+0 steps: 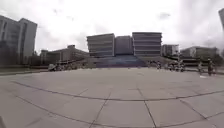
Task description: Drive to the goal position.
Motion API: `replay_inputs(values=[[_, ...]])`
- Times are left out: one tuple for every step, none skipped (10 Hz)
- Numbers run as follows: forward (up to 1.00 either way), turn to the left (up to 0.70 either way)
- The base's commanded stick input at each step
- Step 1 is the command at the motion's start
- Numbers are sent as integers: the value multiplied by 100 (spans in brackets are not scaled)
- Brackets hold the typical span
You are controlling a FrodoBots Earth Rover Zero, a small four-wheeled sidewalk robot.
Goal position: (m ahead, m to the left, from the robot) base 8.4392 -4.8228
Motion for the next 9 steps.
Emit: replay_inputs(values=[[70, 2], [70, 2], [70, 2], [70, 2], [70, 2], [70, 2], [70, 2], [70, 2], [70, 2]])
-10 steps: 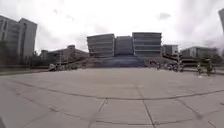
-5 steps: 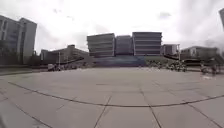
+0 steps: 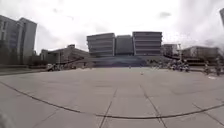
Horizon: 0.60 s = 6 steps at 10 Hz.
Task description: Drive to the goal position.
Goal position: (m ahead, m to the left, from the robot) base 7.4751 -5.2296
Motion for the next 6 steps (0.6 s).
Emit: replay_inputs(values=[[70, 2], [70, 2], [70, 2], [70, 2], [70, 2], [70, 2]])
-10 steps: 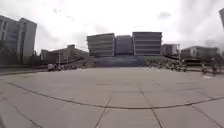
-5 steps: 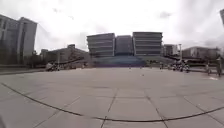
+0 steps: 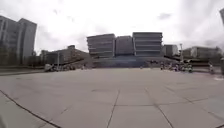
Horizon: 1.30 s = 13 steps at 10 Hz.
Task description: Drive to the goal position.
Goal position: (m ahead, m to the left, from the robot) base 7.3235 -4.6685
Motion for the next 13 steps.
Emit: replay_inputs(values=[[70, 2], [70, 2], [70, 2], [70, 2], [70, 2], [70, 2], [70, 2], [70, 2], [70, 2], [70, 2], [70, 2], [70, 2], [70, 2]])
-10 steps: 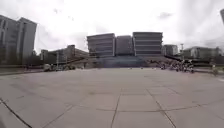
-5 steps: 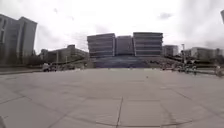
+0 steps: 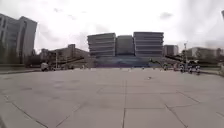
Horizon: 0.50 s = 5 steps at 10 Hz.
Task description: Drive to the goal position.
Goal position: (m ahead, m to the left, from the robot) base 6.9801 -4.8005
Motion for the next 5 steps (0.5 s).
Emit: replay_inputs(values=[[70, 2], [70, 2], [70, 2], [70, 2], [70, 2]])
